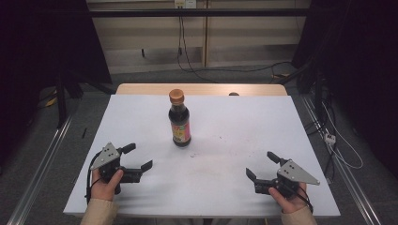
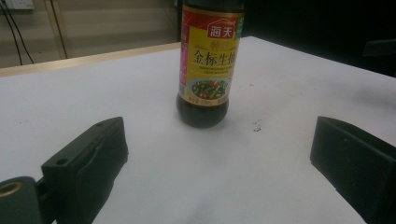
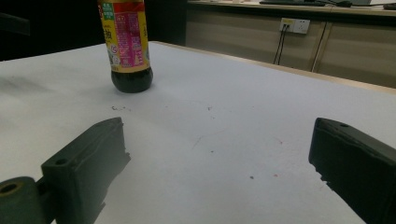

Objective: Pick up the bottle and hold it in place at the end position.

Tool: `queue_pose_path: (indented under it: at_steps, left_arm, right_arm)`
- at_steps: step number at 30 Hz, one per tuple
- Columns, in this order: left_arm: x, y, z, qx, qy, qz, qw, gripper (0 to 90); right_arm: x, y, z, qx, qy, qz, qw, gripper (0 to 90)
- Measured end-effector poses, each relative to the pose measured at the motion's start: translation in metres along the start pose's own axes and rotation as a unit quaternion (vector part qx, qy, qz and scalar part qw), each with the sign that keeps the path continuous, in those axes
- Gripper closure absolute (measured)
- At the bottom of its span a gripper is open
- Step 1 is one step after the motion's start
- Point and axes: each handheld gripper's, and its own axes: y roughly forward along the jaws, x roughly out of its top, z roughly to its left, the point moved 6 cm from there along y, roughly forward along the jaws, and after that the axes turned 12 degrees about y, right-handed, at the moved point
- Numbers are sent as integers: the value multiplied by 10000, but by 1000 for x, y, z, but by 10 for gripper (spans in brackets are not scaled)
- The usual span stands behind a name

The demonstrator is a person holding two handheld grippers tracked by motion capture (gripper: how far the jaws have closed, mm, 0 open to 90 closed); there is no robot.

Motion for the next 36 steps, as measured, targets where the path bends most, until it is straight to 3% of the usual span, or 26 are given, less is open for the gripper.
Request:
queue_pose_path:
  at_steps: [10, 19, 24, 31, 36]
  left_arm:
    - [3, 5, -2, -29, 29, -8, 10000, 37]
    - [18, 17, -8, -33, 166, -140, 9998, 37]
    - [24, 26, -9, -78, 144, -181, 9997, 40]
    - [35, 38, -6, 36, -90, -345, 9994, 39]
    - [38, 44, -6, 130, 67, -225, 9996, 40]
  right_arm:
    - [1, 0, 0, -28, 17, -5, 10000, 34]
    - [2, -1, -1, -53, 13, -21, 10000, 39]
    - [2, -1, 0, -43, 32, -5, 10000, 38]
    - [2, -1, 1, 28, 29, 2, 10000, 39]
    - [2, -1, 1, 16, 36, -15, 10000, 38]
